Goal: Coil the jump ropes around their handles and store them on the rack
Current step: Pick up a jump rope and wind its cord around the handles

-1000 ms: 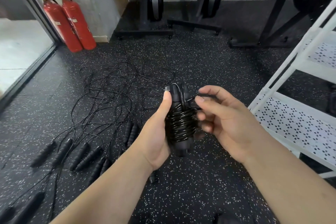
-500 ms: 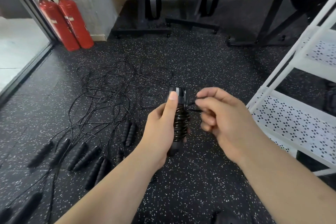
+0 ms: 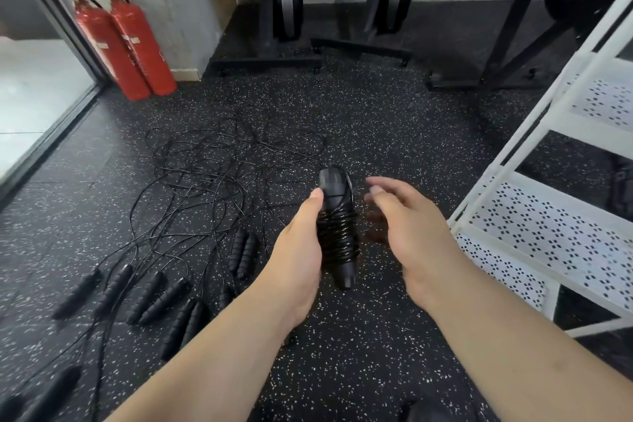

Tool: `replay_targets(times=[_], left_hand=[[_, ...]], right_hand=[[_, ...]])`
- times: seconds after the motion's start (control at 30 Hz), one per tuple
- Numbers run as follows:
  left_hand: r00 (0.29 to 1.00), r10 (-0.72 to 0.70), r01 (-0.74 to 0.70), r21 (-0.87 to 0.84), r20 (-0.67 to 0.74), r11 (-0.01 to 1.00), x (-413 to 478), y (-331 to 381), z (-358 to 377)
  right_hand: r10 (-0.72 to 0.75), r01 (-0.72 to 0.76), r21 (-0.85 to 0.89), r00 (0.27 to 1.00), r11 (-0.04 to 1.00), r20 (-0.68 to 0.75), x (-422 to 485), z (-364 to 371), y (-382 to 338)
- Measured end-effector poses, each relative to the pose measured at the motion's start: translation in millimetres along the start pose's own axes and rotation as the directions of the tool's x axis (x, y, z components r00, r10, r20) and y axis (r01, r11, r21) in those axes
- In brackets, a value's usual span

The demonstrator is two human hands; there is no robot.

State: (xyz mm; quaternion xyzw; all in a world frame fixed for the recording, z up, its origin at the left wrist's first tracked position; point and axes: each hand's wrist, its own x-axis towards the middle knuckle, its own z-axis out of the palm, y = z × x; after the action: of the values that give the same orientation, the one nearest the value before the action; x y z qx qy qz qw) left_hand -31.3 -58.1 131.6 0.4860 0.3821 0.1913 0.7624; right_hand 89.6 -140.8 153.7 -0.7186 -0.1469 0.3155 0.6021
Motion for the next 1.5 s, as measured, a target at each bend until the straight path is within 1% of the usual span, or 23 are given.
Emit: replay_targets(times=[0.07,0.13,0.17,0.23,0.3,0.4,0.5,0.63,0.73,0.83,0.9,1.0,1.07,1.1,1.17,1.2,1.3,1.43,1.5], left_hand=[[1.000,0.029,-0.028,0.102,-0.006,0.994,-0.7,-0.1,1.5],[0.997,0.081,-0.082,0.140,0.015,0.987,-3.1,1.6,3.5],[0.994,0.109,-0.112,0.157,0.030,0.981,-5.0,3.1,4.4],[0.984,0.172,-0.179,0.222,0.051,0.959,-4.1,1.1,5.3],[0.974,0.218,-0.227,0.246,0.065,0.942,-6.0,1.1,7.3],[0.974,0.222,-0.226,0.200,0.045,0.953,-11.1,0.9,14.8],[0.972,0.234,-0.232,0.240,0.020,0.943,-23.1,-3.1,31.8],[0.936,0.353,-0.335,0.316,0.000,0.888,-36.2,-10.4,49.2],[0.904,0.425,-0.407,0.370,0.036,0.835,-42.7,-10.6,54.7],[0.882,0.463,-0.454,0.403,0.081,0.795,-50.7,-13.6,61.3],[0.869,0.483,-0.482,0.400,0.108,0.779,-57.0,-14.9,67.6],[0.855,0.502,-0.512,0.381,0.133,0.770,-62.9,-10.9,78.5],[0.847,0.510,-0.524,0.386,0.149,0.759,-65.6,-8.9,86.3],[0.846,0.510,-0.526,0.391,0.155,0.755,-67.1,-9.1,90.3],[0.848,0.502,-0.524,0.410,0.170,0.747,-70.8,-11.6,99.1],[0.854,0.490,-0.516,0.421,0.177,0.746,-72.3,-13.3,103.8],[0.875,0.434,-0.483,0.418,0.214,0.769,-79.3,-12.7,121.2],[0.923,0.307,-0.367,0.294,0.232,0.882,-94.3,-1.1,148.0],[0.928,0.271,-0.336,0.264,0.255,0.904,-103.4,6.5,160.8]], right_hand=[[0.010,-0.010,0.006,0.998,1.000,0.055,-6.4,2.5,1.8],[0.005,-0.008,0.023,0.992,1.000,0.125,-12.7,5.4,3.3],[-0.021,0.020,0.013,0.990,1.000,0.139,-14.2,6.3,4.7],[-0.073,0.072,0.010,0.991,0.997,0.109,-14.7,7.5,7.1],[-0.077,0.075,0.055,0.996,0.996,0.035,-15.1,6.4,7.5],[-0.025,0.026,0.150,1.000,0.988,-0.011,-20.1,3.7,3.8],[0.006,0.001,0.193,0.999,0.981,-0.038,-30.0,3.0,-1.4],[0.027,-0.021,0.227,0.999,0.974,-0.023,-41.6,-3.5,-8.3],[0.064,-0.059,0.305,0.998,0.950,-0.007,-47.2,-13.5,-13.5],[0.103,-0.090,0.379,0.995,0.921,-0.015,-54.5,-23.7,-14.8],[0.062,-0.043,0.359,0.997,0.932,-0.042,-61.8,-29.7,-16.3],[-0.131,0.162,0.212,0.980,0.964,-0.151,-69.3,-37.5,-17.8],[-0.258,0.278,0.074,0.943,0.958,-0.210,-70.7,-44.5,-16.8],[-0.294,0.307,0.024,0.930,0.951,-0.223,-71.0,-48.7,-15.6],[-0.314,0.317,-0.026,0.921,0.948,-0.230,-72.1,-59.0,-12.8],[-0.305,0.307,-0.027,0.923,0.951,-0.234,-73.1,-65.3,-11.7],[-0.233,0.255,0.063,0.941,0.965,-0.244,-78.3,-85.8,-11.2],[-0.123,0.169,0.179,0.963,0.969,-0.239,-88.8,-116.8,-29.4],[-0.080,0.126,0.193,0.970,0.973,-0.230,-95.9,-133.1,-41.9]])
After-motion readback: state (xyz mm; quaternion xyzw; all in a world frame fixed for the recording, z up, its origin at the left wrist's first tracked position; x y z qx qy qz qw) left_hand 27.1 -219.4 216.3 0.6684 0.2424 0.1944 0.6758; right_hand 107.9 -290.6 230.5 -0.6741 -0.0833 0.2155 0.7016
